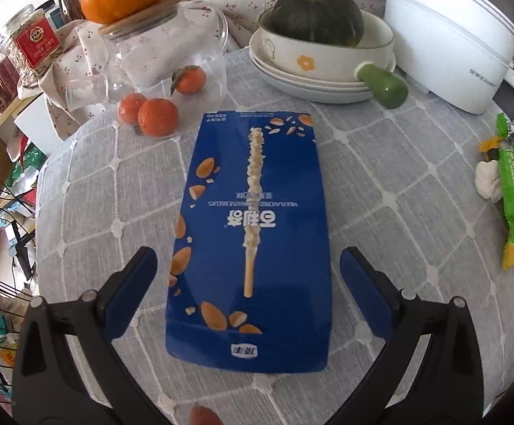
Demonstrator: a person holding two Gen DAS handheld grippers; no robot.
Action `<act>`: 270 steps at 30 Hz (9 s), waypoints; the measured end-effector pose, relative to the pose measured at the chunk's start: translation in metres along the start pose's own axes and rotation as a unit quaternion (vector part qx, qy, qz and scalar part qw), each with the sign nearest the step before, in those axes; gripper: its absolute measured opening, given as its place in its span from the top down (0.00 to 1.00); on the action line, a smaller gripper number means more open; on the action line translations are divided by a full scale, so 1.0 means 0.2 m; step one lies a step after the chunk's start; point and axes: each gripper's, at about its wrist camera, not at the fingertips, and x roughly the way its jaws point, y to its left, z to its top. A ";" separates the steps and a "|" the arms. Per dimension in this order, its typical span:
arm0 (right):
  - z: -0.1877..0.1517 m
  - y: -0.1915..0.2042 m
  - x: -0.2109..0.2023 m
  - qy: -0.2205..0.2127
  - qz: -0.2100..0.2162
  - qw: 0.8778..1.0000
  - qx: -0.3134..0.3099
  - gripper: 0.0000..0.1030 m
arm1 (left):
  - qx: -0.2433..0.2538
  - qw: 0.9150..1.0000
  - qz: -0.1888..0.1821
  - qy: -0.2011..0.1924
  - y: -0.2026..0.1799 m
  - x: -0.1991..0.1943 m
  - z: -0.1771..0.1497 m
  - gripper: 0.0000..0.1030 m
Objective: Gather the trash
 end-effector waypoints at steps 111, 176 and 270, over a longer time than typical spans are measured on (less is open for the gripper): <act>-1.19 -0.61 -1.07 0.081 -0.055 0.985 0.140 0.49 | 0.174 0.971 -0.157 0.051 -1.35 -0.84 -1.46 0.09; -1.04 -0.39 -1.05 0.086 -0.034 0.993 0.074 0.39 | 0.431 0.883 -0.139 0.126 -1.22 -0.65 -2.01 0.07; 0.26 0.02 0.21 -0.002 0.062 0.998 0.005 0.95 | 0.006 0.969 -0.238 -0.071 -0.82 -0.09 0.01 0.45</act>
